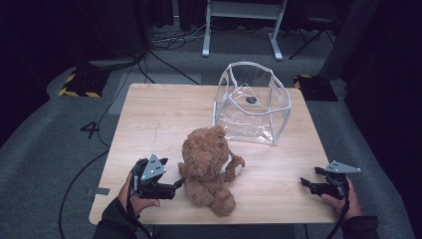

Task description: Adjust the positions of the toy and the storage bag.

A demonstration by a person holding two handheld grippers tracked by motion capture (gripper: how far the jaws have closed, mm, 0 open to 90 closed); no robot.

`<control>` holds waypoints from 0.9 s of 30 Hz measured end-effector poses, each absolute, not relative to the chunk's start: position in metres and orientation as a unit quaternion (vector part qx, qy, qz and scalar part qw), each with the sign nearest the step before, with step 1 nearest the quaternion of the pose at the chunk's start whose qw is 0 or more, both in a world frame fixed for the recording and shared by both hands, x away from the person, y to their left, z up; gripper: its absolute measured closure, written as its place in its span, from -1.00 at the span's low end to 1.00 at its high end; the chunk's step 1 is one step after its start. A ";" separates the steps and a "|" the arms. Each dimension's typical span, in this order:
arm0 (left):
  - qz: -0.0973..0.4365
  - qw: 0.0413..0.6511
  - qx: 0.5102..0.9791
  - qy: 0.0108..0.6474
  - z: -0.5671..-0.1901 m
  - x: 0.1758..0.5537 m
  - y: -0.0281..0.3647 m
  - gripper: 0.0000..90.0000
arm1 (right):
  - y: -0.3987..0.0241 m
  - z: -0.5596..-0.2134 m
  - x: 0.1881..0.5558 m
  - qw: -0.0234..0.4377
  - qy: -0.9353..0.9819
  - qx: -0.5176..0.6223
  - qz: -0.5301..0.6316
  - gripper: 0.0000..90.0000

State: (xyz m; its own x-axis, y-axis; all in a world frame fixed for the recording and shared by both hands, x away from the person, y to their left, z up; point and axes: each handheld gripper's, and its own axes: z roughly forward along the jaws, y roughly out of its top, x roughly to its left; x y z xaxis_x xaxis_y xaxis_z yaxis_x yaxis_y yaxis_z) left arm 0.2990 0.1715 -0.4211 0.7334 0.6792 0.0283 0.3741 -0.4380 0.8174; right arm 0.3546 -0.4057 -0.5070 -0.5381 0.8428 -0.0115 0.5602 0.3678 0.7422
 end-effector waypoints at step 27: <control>0.150 0.450 0.834 0.282 -0.410 0.301 0.121 -0.65 | -0.406 -0.507 0.355 0.199 0.803 0.437 0.353 -0.59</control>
